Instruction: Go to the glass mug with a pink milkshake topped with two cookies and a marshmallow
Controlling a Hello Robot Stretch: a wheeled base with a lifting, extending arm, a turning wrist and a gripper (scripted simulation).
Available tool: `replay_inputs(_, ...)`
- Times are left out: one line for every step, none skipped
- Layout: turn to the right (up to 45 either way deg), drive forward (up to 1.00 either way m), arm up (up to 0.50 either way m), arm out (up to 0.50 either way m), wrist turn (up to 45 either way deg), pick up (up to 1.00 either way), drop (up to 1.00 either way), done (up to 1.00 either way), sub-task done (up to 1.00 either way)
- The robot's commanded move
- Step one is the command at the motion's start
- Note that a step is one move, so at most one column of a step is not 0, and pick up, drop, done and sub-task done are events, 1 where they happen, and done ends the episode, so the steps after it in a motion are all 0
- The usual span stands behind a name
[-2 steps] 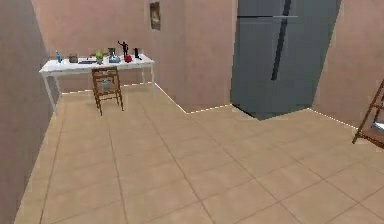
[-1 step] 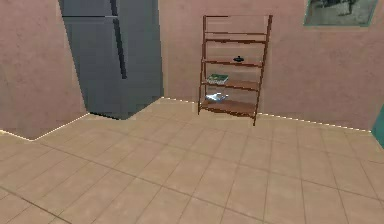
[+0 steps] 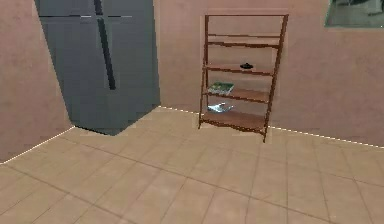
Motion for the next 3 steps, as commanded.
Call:
replay_inputs(-45.0,0.00,0.00,0.00,0.0,0.00,0.00,0.00,0.00)
replay_inputs(-18.0,0.00,0.00,0.00,0.0,0.00,0.00,0.00,0.00)
replay_inputs(0.0,0.95,0.00,0.00,0.0,0.00,0.00,0.00,0.00)
